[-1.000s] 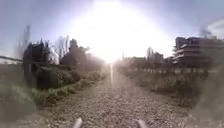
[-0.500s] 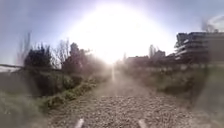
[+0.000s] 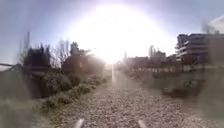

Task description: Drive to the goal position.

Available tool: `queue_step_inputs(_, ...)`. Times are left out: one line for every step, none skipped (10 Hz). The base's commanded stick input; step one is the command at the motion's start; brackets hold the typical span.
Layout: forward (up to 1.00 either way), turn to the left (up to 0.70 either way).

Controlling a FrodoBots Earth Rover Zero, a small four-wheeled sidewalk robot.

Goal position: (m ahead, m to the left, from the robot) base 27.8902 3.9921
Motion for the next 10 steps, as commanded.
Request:
queue_step_inputs(0.5,-0.25)
queue_step_inputs(0.5,-0.05)
queue_step_inputs(0.5,-0.01)
queue_step_inputs(0.5,0.0)
queue_step_inputs(0.5,0.0)
queue_step_inputs(0.5,0.0)
queue_step_inputs(0.5,0.0)
queue_step_inputs(0.5,0.0)
queue_step_inputs(0.5,0.0)
queue_step_inputs(0.5,-0.16)
